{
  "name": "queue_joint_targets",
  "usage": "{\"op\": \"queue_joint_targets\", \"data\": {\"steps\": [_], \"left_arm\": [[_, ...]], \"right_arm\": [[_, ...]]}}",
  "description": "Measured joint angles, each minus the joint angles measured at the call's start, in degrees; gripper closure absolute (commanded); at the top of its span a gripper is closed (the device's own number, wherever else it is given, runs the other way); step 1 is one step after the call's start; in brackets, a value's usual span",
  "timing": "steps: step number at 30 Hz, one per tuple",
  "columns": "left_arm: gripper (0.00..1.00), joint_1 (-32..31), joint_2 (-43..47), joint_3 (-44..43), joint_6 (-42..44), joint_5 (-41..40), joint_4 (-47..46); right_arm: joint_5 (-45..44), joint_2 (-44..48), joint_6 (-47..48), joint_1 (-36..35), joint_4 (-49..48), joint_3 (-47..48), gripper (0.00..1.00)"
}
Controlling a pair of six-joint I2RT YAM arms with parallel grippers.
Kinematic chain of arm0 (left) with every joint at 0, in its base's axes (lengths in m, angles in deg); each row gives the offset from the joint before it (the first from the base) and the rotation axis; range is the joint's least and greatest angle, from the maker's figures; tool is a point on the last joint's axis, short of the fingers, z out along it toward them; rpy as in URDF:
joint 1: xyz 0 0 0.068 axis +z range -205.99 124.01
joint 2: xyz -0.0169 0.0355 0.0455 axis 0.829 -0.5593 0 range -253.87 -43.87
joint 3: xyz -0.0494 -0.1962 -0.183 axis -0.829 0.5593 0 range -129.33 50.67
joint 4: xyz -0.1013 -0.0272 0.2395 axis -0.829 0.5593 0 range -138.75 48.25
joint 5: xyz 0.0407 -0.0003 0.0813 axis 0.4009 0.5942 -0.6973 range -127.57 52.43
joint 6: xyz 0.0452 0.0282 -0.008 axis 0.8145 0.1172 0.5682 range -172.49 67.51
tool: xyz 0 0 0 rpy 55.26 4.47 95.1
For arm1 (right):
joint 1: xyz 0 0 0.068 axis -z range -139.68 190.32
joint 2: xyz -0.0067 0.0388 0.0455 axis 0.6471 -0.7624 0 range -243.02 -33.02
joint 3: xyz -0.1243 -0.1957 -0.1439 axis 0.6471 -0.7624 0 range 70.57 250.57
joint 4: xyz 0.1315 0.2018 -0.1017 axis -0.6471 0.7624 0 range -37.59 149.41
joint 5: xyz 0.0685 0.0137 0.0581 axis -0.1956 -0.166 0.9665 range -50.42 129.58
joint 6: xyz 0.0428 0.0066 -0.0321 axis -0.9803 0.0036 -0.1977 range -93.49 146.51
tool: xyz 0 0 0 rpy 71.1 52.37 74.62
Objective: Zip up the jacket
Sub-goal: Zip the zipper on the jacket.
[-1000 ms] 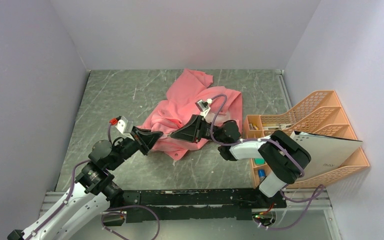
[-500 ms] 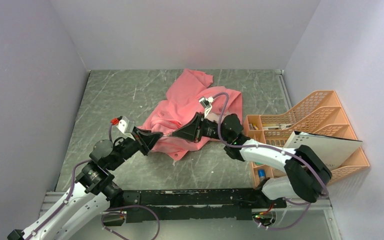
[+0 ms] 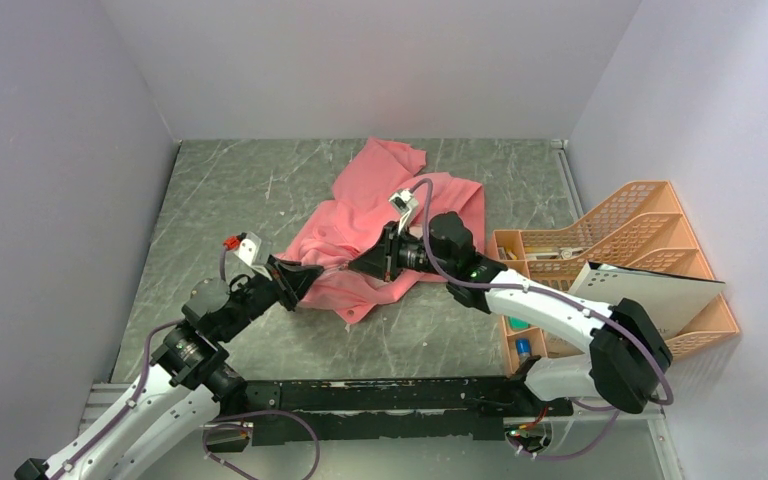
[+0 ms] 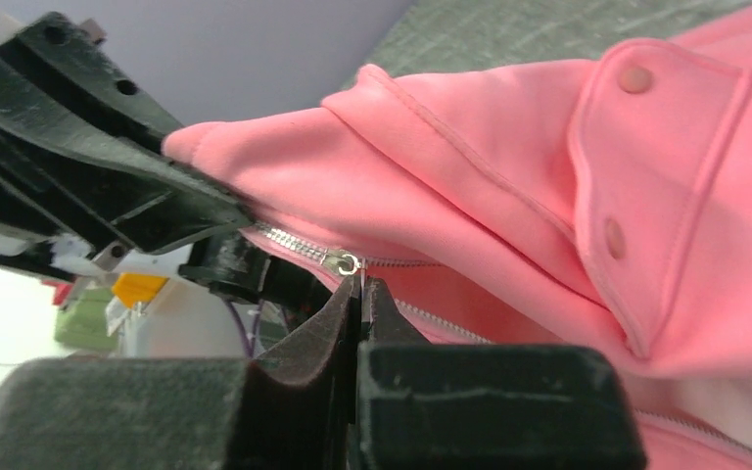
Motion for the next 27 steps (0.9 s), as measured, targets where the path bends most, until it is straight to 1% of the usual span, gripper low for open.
{"op": "queue_joint_targets", "data": {"steps": [5, 11, 21, 27], "left_arm": [[0.95, 0.00, 0.13, -1.05, 0.96, -2.16, 2.99], [0.95, 0.00, 0.33, -4.63, 2.58, -7.23, 8.52], [0.95, -0.15, 1.51, -11.69, 4.76, -20.57, 19.54], [0.95, -0.22, 3.19, -13.79, 5.27, -29.33, 24.55]], "right_arm": [[-3.82, 0.09, 3.26, -0.09, 10.32, 3.28, 1.00], [-8.87, -0.98, 6.95, -0.09, 20.90, 8.50, 1.00], [-15.87, -4.28, 10.58, -0.07, 30.16, 12.76, 1.00], [-21.77, -5.90, 12.37, -0.07, 34.42, 16.02, 1.00]]}}
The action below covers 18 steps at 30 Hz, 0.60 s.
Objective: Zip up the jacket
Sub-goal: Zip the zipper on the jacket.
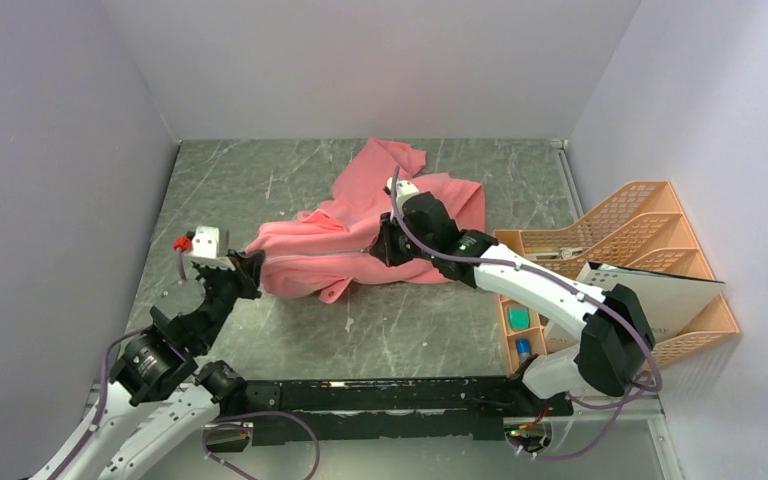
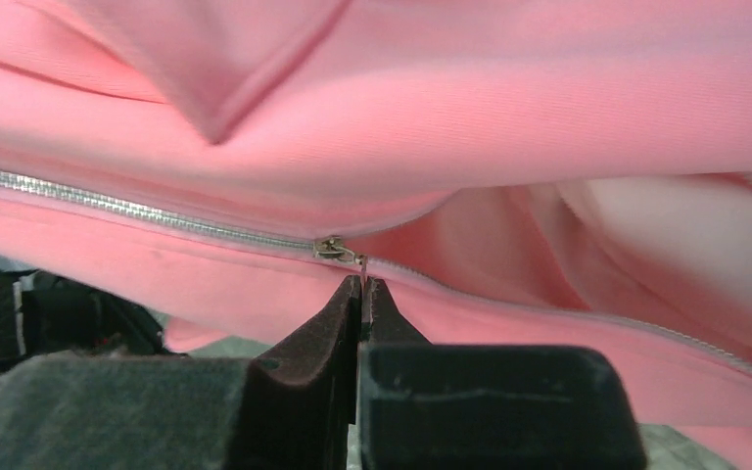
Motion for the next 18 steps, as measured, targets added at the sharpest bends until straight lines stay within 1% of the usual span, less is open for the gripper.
{"op": "queue_joint_targets", "data": {"steps": [10, 15, 18], "left_arm": [[0.95, -0.11, 0.90, -2.71, 0.00, -11.45, 5.81], [0.95, -0.22, 0.85, -5.38, 0.68, -17.20, 8.13], [0.95, -0.24, 0.85, -7.10, 1.51, -20.44, 8.98]], "right_arm": [[-12.04, -2.95, 3.85, 0.24, 8.24, 6.86, 1.00], [-15.61, -4.61, 5.75, 1.49, 10.54, 10.82, 1.00], [-16.33, -4.90, 6.56, 3.19, 11.74, 11.58, 1.00]]}}
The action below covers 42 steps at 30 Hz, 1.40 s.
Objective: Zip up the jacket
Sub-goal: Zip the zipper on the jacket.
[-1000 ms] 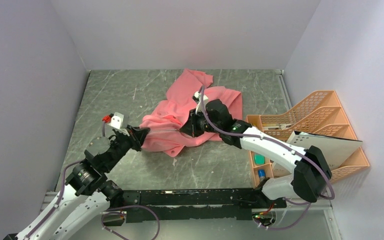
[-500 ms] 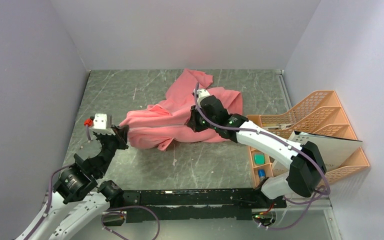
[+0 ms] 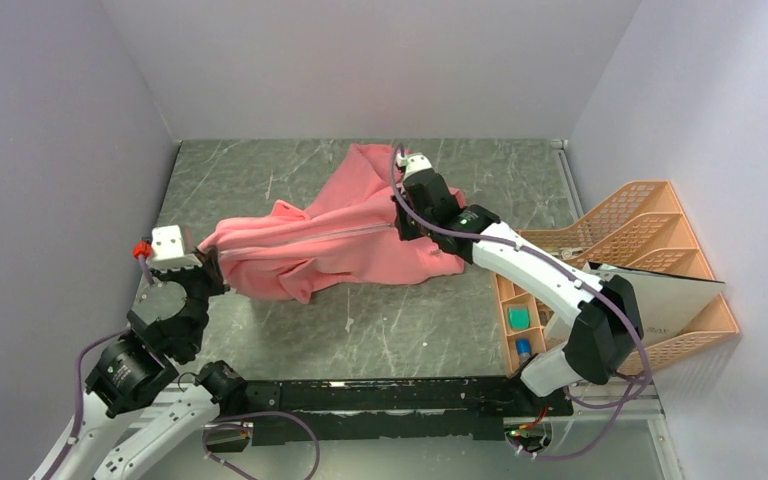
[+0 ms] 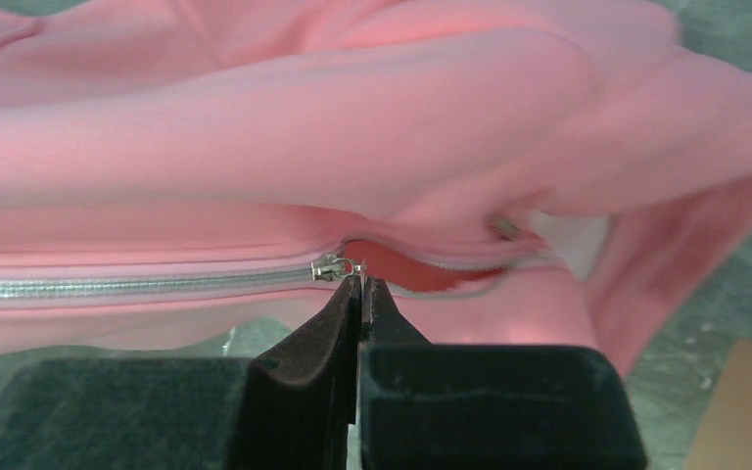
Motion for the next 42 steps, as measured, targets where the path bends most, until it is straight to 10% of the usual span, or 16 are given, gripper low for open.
{"op": "queue_joint_targets", "data": {"steps": [42], "left_arm": [[0.95, -0.46, -4.52, -2.84, 0.68, -5.51, 4.61]], "right_arm": [[-1.16, -0.92, 2.45, 13.11, 4.81, -4.24, 1.00]]}}
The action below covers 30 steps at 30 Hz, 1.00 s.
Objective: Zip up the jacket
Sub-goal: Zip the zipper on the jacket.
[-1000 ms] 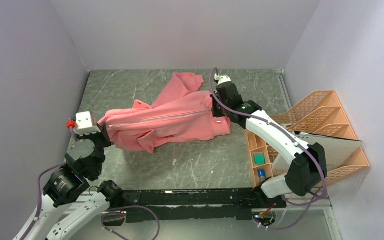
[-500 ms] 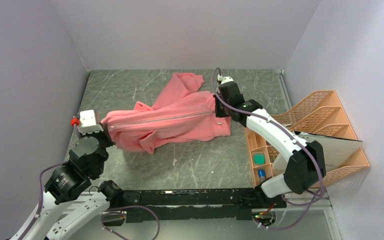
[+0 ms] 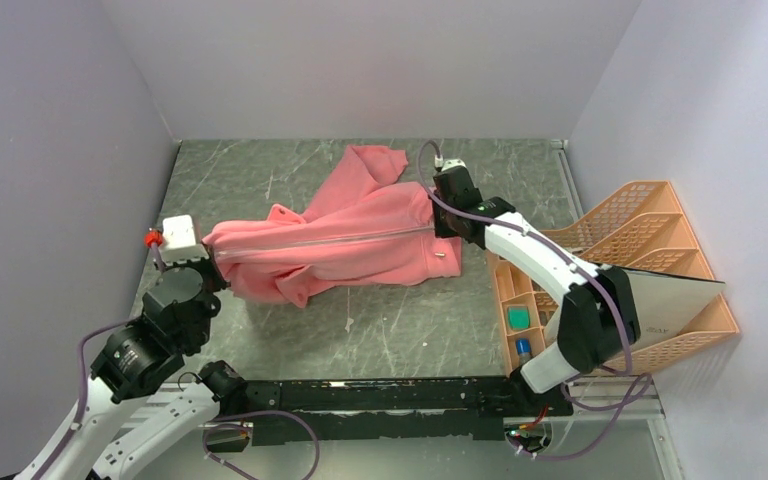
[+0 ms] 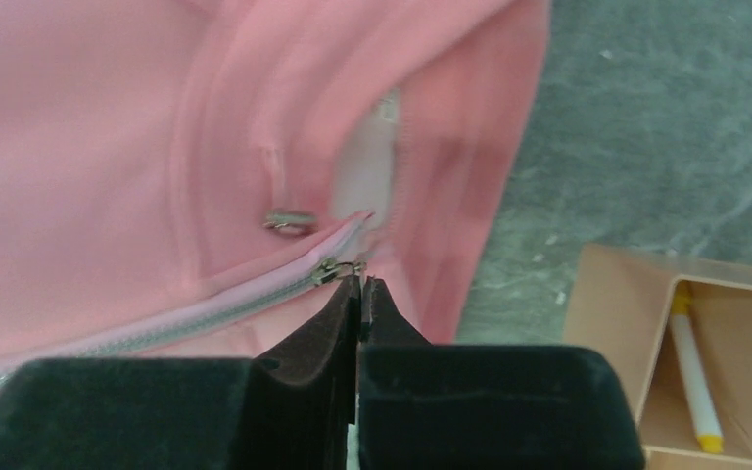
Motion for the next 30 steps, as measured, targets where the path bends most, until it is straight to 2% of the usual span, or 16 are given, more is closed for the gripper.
{"op": "queue_joint_targets", "data": {"steps": [5, 13, 19, 23, 25, 27, 30], "left_arm": [[0.95, -0.17, -2.49, -1.97, -0.39, -2.45, 1.09], [0.95, -0.22, -3.32, -2.27, -0.15, -3.32, 1.46], [0.95, -0.02, -2.56, -1.20, 2.84, 2.67, -1.75], [0.95, 0.52, -8.13, 0.17, 2.95, 5.38, -4.59], [0.94, 0.57, -12.13, 1.97, 3.65, 6.12, -6.64], [0.75, 0.57, -15.52, 3.02, 4.39, 6.25, -8.04], [0.28, 1.29, -19.89, 3.23, 5.68, 6.05, -9.57]], "right_arm": [[-3.45, -4.96, 0.55, 1.42, 1.77, 0.35, 1.00], [-4.72, -5.46, 0.55, 1.31, 1.84, 1.73, 1.00], [-7.30, -2.62, 0.63, 1.90, 1.66, 1.92, 1.00], [-9.44, 0.39, 0.76, 4.70, 1.03, 4.24, 1.00], [-9.14, 0.98, 0.76, 6.93, 0.94, 7.21, 0.91], [-8.63, 0.94, 0.81, 8.44, 0.87, 10.03, 0.75], [-8.24, 1.09, 0.94, 9.88, 0.59, 12.48, 0.59]]}}
